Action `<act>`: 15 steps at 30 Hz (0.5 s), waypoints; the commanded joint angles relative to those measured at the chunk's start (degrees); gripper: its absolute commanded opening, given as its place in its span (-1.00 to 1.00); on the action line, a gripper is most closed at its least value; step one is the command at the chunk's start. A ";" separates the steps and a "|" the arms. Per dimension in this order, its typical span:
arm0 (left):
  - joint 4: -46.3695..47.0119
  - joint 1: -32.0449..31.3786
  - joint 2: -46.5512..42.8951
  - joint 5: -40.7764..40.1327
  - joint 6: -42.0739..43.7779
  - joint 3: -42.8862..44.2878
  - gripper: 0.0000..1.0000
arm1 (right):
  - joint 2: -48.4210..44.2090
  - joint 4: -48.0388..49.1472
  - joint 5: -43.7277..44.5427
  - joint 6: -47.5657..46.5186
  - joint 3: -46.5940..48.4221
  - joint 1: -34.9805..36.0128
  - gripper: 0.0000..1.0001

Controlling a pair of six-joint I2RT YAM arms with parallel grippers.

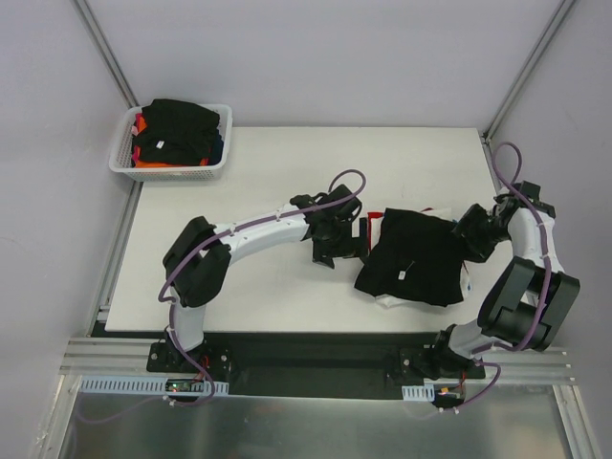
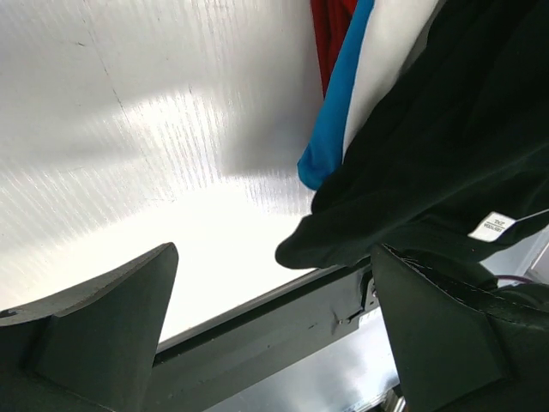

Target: Fold and stack the t-shirts

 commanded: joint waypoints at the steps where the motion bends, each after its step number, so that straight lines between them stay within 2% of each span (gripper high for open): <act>1: -0.48 0.41 -2.11 0.66 1.27 1.10 0.90 | -0.14 2.26 -1.65 -0.09 3.63 0.33 0.14; 7: -0.48 0.41 -1.06 1.28 1.27 1.81 0.90 | -1.36 0.77 -1.03 -0.44 5.21 0.33 0.04; 15: -0.48 0.32 -0.26 1.98 0.91 2.60 0.89 | -0.41 -2.83 -1.99 0.26 15.31 0.33 -0.12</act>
